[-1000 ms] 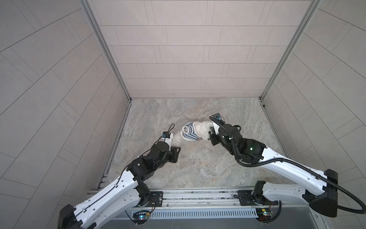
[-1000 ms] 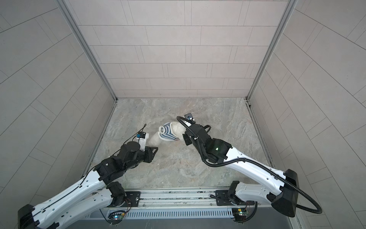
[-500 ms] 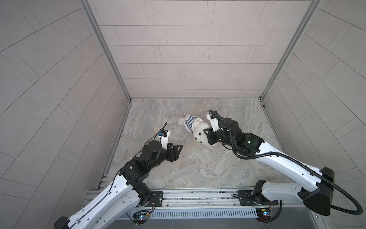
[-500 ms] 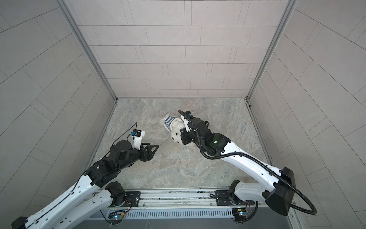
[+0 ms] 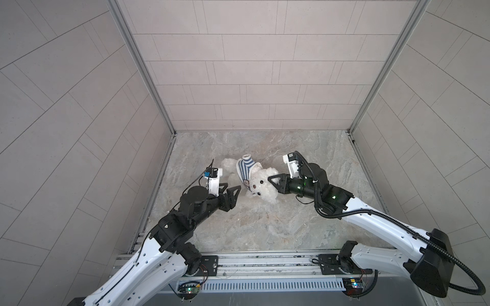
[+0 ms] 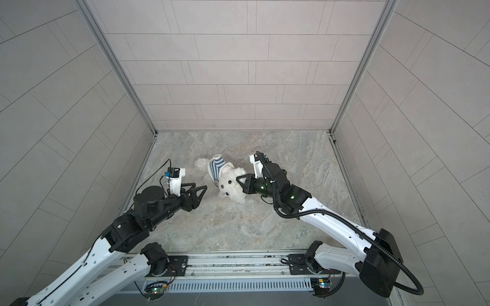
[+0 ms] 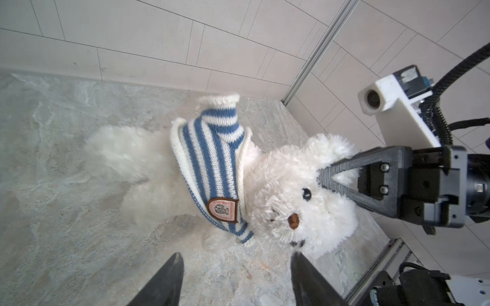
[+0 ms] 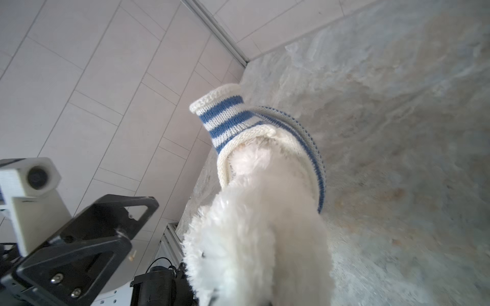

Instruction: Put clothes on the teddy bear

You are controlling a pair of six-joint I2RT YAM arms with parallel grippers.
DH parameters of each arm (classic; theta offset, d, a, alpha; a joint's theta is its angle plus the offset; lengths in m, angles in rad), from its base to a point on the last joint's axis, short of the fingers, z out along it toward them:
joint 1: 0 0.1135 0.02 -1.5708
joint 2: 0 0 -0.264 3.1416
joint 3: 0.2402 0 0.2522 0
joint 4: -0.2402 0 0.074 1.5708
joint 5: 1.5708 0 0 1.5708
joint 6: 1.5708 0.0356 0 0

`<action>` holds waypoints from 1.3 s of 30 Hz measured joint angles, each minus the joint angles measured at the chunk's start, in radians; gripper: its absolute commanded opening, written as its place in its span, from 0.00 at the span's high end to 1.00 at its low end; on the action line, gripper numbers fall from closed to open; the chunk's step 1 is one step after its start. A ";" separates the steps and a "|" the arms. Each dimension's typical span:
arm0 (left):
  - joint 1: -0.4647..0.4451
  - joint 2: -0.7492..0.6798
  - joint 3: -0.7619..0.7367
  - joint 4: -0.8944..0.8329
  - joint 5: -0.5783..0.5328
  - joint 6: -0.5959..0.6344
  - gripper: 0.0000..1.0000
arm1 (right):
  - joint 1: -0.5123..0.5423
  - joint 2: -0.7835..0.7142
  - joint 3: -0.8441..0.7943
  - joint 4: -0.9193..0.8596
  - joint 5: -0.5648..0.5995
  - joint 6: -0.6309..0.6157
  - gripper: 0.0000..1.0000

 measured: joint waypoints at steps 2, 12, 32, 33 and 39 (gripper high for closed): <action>0.000 0.060 0.003 0.002 -0.014 -0.002 0.25 | -0.021 -0.002 -0.047 0.020 -0.004 0.028 1.00; 0.002 0.372 -0.008 0.160 -0.008 -0.027 0.26 | -0.210 -0.036 -0.257 0.113 -0.053 0.116 0.96; 0.002 0.607 0.033 0.355 0.127 -0.071 0.27 | -0.420 -0.147 -0.367 0.022 -0.099 -0.016 0.32; 0.002 0.609 0.033 0.361 0.130 -0.072 0.28 | -0.420 -0.165 -0.367 0.010 -0.096 -0.022 0.29; 0.002 0.683 0.033 0.407 0.176 -0.072 0.29 | -0.425 -0.256 -0.368 -0.062 -0.060 -0.056 0.24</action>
